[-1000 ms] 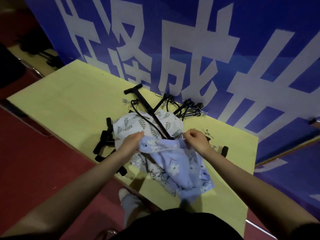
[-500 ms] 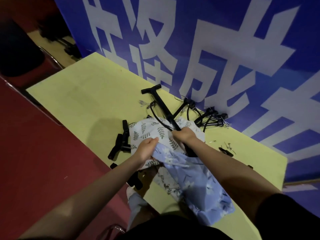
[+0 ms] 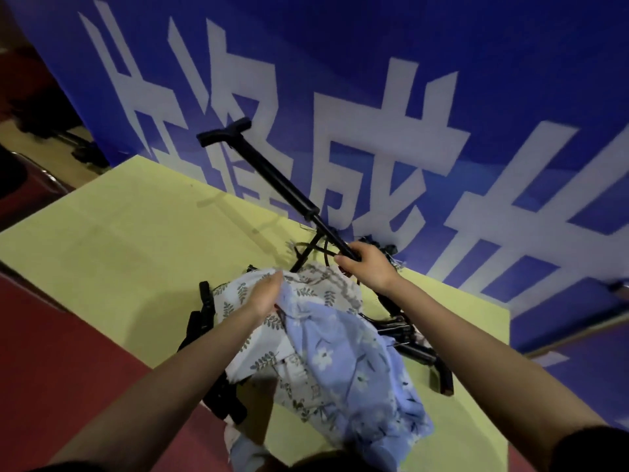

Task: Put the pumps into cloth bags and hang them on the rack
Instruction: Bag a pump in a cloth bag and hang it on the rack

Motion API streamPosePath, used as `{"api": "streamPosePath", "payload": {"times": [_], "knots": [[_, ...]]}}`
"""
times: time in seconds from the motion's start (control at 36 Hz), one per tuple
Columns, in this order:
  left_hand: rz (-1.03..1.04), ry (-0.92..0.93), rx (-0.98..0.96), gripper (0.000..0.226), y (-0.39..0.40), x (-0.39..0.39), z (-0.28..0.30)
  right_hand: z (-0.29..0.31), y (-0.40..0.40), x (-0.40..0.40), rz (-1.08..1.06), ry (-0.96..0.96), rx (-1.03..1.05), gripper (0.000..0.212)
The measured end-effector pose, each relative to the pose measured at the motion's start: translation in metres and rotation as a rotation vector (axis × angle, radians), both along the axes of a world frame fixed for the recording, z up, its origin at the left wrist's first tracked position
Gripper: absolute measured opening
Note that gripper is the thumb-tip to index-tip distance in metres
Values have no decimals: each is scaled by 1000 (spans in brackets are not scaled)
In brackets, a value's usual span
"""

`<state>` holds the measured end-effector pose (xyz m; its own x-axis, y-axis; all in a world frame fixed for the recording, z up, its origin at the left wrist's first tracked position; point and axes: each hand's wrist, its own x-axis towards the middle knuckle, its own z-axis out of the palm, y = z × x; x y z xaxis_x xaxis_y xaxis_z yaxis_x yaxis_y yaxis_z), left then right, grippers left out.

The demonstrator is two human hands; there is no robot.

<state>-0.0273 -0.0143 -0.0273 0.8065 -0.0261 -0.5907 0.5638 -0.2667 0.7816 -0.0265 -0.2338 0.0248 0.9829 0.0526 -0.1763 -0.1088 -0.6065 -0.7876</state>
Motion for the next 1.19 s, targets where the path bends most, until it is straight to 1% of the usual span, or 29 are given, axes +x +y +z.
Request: {"api": "streamPosePath", "payload": {"times": [0.06,0.11,0.17,0.19,0.25,0.33,0.36,0.42,0.47,0.53,0.56,0.58,0.64,0.67,0.72,0.75,0.78,0.83,0.89,0.92,0.94,0.97,1.0,1.03,1.06,1.08,1.14,1.17,1.19], "knots": [[-39,-77,118,63,-4,0,4,0,-10,-12,-13,2,12,29],[-83,-142,168,60,-11,-1,15,3,-19,-26,-19,6,41,34],[-102,-220,192,55,-21,-4,30,5,-27,-39,-18,-7,88,29],[-89,-271,195,57,-25,-3,33,7,-31,-45,-24,-27,105,25],[-15,-362,171,57,-33,-2,49,12,-39,-55,-37,-74,138,17],[49,-480,48,42,-44,3,75,26,-50,-68,-35,-113,192,15],[69,-503,-14,41,-48,4,85,32,-54,-71,-28,-119,209,15],[114,-514,-235,50,-57,10,104,45,-62,-77,-9,-123,227,15],[140,-527,-500,50,-65,14,126,57,-70,-85,30,-144,206,16],[175,-496,-714,45,-74,17,147,66,-80,-92,79,-172,132,9],[200,-449,-811,41,-77,18,155,69,-85,-96,98,-184,90,7],[215,-392,-894,37,-80,19,161,72,-89,-100,104,-194,55,10],[194,-307,-992,30,-86,17,165,76,-100,-107,98,-219,-21,12],[174,-283,-1018,29,-89,16,166,76,-105,-108,100,-235,-90,11],[159,-260,-1045,27,-95,13,166,77,-118,-110,103,-272,-295,8],[163,-251,-1057,27,-97,12,167,77,-125,-110,94,-281,-405,9],[165,-250,-1059,26,-101,11,168,76,-133,-111,66,-298,-509,18],[165,-271,-1035,27,-106,10,168,69,-151,-114,-33,-374,-676,35],[186,-291,-1032,32,-107,12,166,57,-171,-119,-205,-486,-756,34],[195,-303,-1042,31,-107,11,165,52,-178,-123,-322,-513,-747,32],[200,-318,-1058,29,-106,9,165,47,-183,-128,-454,-510,-697,34],[207,-332,-1075,27,-105,7,166,43,-187,-132,-587,-481,-607,41],[220,-341,-1088,26,-105,4,166,41,-189,-136,-715,-414,-472,49],[243,-347,-1093,25,-104,2,167,40,-189,-140,-817,-320,-288,58],[267,-351,-1093,25,-104,0,166,39,-188,-143,-876,-215,-66,62],[288,-355,-1092,27,-103,-1,164,40,-185,-144,-898,-117,195,61],[317,-365,-1083,30,-104,-3,162,42,-176,-147,-874,70,747,54],[327,-374,-1072,31,-105,-5,162,41,-172,-148,-853,129,960,52],[334,-391,-1053,31,-105,-8,161,39,-169,-149,-833,147,1098,51]]}}
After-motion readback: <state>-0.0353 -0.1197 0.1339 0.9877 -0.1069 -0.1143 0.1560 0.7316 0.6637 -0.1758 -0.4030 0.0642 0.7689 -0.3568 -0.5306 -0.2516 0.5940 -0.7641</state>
